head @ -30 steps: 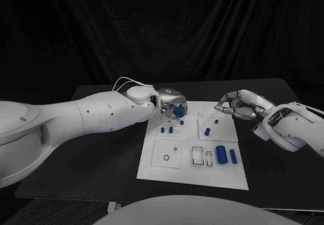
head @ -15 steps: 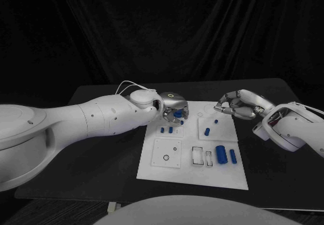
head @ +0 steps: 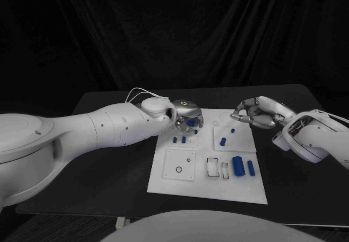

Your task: Assemble the parts on the task board

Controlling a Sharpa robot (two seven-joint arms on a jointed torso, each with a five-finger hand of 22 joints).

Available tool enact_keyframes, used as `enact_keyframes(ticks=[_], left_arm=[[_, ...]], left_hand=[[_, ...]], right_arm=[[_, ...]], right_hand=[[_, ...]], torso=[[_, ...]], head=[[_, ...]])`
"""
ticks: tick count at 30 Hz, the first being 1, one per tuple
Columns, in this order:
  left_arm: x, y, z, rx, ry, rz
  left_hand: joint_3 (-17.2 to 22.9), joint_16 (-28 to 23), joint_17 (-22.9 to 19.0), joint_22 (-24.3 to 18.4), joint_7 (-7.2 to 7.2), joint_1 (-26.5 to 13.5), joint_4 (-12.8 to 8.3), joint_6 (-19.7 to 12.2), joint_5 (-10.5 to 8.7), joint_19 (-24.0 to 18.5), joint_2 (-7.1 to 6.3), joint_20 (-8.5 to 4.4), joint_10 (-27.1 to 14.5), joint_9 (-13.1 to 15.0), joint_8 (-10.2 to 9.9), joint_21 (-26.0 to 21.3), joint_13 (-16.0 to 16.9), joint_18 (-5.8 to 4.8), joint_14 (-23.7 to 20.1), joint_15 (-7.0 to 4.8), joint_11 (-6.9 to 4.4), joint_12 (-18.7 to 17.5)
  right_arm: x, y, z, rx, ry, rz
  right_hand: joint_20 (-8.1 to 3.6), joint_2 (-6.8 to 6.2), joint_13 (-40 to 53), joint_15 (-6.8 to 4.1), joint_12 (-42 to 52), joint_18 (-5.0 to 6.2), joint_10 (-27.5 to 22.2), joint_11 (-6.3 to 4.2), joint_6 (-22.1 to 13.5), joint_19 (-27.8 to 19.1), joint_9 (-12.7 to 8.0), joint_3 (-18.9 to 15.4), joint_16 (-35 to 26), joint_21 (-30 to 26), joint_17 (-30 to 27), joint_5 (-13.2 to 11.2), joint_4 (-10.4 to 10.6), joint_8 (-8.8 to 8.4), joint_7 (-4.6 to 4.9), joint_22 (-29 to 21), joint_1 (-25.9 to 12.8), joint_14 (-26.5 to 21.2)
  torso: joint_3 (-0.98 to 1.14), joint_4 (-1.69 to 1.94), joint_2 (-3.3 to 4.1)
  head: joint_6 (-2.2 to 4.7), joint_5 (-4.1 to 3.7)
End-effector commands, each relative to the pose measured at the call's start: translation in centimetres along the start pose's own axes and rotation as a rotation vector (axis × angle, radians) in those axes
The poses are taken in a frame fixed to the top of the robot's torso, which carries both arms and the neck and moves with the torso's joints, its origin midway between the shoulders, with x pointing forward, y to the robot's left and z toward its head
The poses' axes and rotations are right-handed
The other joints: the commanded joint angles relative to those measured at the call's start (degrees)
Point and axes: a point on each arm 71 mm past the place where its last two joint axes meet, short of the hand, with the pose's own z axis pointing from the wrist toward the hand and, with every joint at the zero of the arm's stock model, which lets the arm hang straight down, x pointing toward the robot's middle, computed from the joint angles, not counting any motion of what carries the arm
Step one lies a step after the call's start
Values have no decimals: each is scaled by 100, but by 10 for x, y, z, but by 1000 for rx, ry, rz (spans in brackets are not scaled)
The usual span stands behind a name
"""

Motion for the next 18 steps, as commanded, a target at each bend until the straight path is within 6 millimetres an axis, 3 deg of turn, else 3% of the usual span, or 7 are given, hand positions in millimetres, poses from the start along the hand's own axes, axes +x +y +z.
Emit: enact_keyframes(ticks=[1, 9, 18], left_arm=[[2, -1, 2, -9, 12, -3], [4, -2, 4, -14, 23, -7], [7, -4, 7, -14, 30, -10]], left_hand=[[29, -12, -10, 1182, -19, 29, -4, -21, 18, 199, -21, 5, -13, -9, -18, -25, -3, -57, -22, 17, 39, -8], [49, -43, -72, 1175, -47, 24, -4, -13, 34, 188, -9, 13, -35, -18, -1, -48, -9, -52, -48, 23, 44, -22], [80, -69, -155, 1169, 23, -12, -20, 202, 47, 174, -4, 21, 9, 15, 118, -71, -7, -45, -87, 20, 25, -9]], right_arm=[[1, -1, -1, 12, 4, 2], [1, -1, -1, 15, 6, 2], [1, -1, -1, 17, 7, 3]], right_hand=[[-45, 27, 905, -35, -31, 77, 199, -19, -21, 199, -9, -23, -12, -37, 772, 22, 2, -32, -18, 1221, 28, 405], [-45, 24, 900, -35, -35, 77, 197, -19, -21, 200, -12, -24, -17, -36, 764, 28, 0, -35, -17, 1221, 34, 403], [-45, 22, 891, -35, -43, 78, 192, -18, -21, 198, -14, -24, -19, -41, 763, 33, -1, -37, -17, 1220, 39, 403]], torso=[[-1, 1, 1], [0, -1, 0], [2, 1, -1]], head=[[1, -8], [1, -12], [1, -22]])
